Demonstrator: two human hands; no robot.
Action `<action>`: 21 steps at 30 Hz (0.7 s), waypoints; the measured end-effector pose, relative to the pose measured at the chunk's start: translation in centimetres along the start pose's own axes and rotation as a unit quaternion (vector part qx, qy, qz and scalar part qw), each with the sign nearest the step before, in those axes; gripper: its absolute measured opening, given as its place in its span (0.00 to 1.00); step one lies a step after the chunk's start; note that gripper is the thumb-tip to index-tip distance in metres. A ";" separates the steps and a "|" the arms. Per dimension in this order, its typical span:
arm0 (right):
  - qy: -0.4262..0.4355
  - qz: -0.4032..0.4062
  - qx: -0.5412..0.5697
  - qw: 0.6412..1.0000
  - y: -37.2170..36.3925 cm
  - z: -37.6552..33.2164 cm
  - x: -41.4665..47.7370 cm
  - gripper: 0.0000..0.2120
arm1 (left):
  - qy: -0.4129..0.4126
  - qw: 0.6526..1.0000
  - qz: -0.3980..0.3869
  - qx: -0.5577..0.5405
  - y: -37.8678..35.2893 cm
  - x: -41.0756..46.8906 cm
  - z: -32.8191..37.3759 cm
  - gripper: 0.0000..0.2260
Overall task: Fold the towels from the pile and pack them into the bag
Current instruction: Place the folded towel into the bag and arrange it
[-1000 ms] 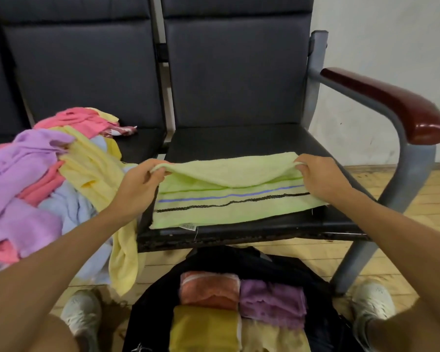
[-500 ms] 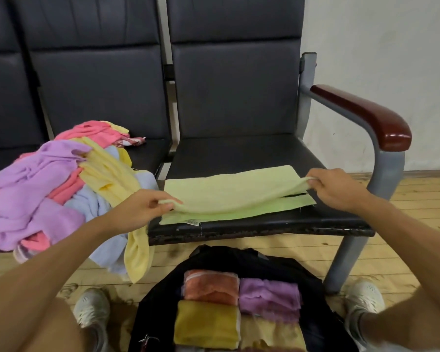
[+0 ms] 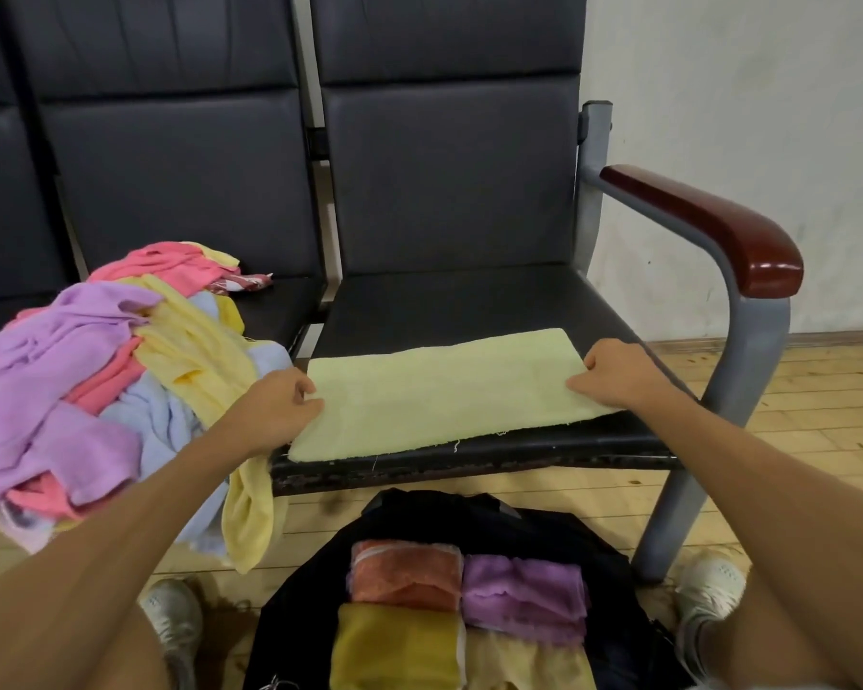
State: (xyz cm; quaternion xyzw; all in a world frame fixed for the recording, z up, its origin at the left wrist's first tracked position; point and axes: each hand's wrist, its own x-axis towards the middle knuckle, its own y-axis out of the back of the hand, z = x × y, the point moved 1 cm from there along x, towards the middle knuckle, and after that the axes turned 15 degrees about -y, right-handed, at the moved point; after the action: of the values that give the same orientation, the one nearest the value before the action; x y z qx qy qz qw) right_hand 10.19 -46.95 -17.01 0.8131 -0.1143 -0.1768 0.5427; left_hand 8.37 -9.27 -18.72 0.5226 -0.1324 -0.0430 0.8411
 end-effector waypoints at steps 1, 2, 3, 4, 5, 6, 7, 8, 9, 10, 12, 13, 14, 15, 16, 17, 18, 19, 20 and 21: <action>-0.014 -0.013 0.016 1.000 -0.3 -0.2 0.1 0.11 | 0.032 0.999 -0.015 0.001 -0.3 0.2 -0.2 0.14; -0.026 -0.019 0.035 0.999 -0.5 -0.4 0.2 0.11 | 0.062 0.998 -0.031 -0.006 -0.6 0.4 -0.4 0.20; -0.037 -0.025 0.055 0.997 -0.6 -0.7 0.2 0.10 | 0.092 0.995 -0.047 -0.015 -0.8 0.5 -0.5 0.25; -0.046 -0.032 0.075 0.996 -0.7 -0.9 0.2 0.11 | 0.119 0.991 -0.066 -0.014 -1.1 0.6 -0.5 0.30; -0.053 -0.042 0.091 0.994 -0.8 -1.1 0.2 0.11 | 0.135 0.987 -0.089 0.003 -1.2 0.6 -0.4 0.33; -0.057 -0.052 0.102 0.992 -0.9 -1.4 0.2 0.12 | 0.140 0.984 -0.108 0.020 -1.4 0.6 -0.1 0.34; -0.059 -0.064 0.112 0.990 -0.9 -1.6 0.1 0.13 | 0.136 0.984 -0.116 0.019 -1.6 0.6 0.3 0.32; -0.061 -0.076 0.124 0.988 -1.0 -1.9 0.0 0.15 | 0.128 0.986 -0.106 -0.005 -1.7 0.7 0.8 0.28; -0.064 -0.089 0.139 0.984 -1.1 -2.0 -0.1 0.16 | 0.127 0.987 -0.083 -0.048 -1.7 0.8 1.2 0.24; -0.069 -0.102 0.159 0.980 -1.1 -2.1 -0.1 0.18 | 0.133 0.985 -0.048 -0.100 -1.7 0.7 1.5 0.21; -0.078 -0.124 0.190 0.971 -1.3 -2.1 -0.1 0.22 | 0.180 0.952 0.028 -0.248 -0.9 0.4 1.7 0.19; -0.081 -0.132 0.198 0.968 -1.2 -2.1 -0.1 0.25 | 0.212 0.910 0.056 -0.350 -0.3 0.1 1.8 0.18; -0.087 -0.142 0.208 0.964 -1.1 -2.0 -0.1 0.28 | 0.241 0.858 0.072 -0.447 0.5 -0.2 2.1 0.17; -0.090 -0.156 0.220 0.959 -1.0 -2.0 0.0 0.30 | 0.257 0.812 0.087 -0.518 1.3 -0.5 2.5 0.16; -0.094 -0.170 0.231 0.953 -1.0 -2.0 -0.2 0.31 | 0.260 0.783 0.095 -0.557 2.0 -0.6 2.9 0.16; -0.095 -0.186 0.235 0.949 -0.9 -2.1 -0.4 0.31 | 0.257 0.773 0.103 -0.571 2.6 -0.6 3.2 0.17; -0.093 -0.198 0.236 0.947 -1.0 -2.2 -0.5 0.30 | 0.252 0.771 0.108 -0.575 3.1 -0.6 3.8 0.17; -0.088 -0.210 0.231 0.946 -1.1 -2.3 -0.6 0.29 | 0.249 0.773 0.114 -0.573 3.6 -0.4 4.4 0.18; -0.085 -0.217 0.228 0.945 -1.1 -2.4 -0.7 0.27 | 0.247 0.775 0.121 -0.569 4.0 0.0 5.0 0.20; -0.081 -0.221 0.231 0.944 -1.2 -2.6 -0.9 0.25 | 0.239 0.779 0.125 -0.566 4.4 0.4 5.9 0.21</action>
State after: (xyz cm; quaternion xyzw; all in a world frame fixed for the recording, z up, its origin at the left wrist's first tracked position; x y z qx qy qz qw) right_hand 10.46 -43.98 -17.11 0.9039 -0.0126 -0.3261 0.2765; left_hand 6.87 -12.49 -12.23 -0.0751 0.0574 0.1215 0.9881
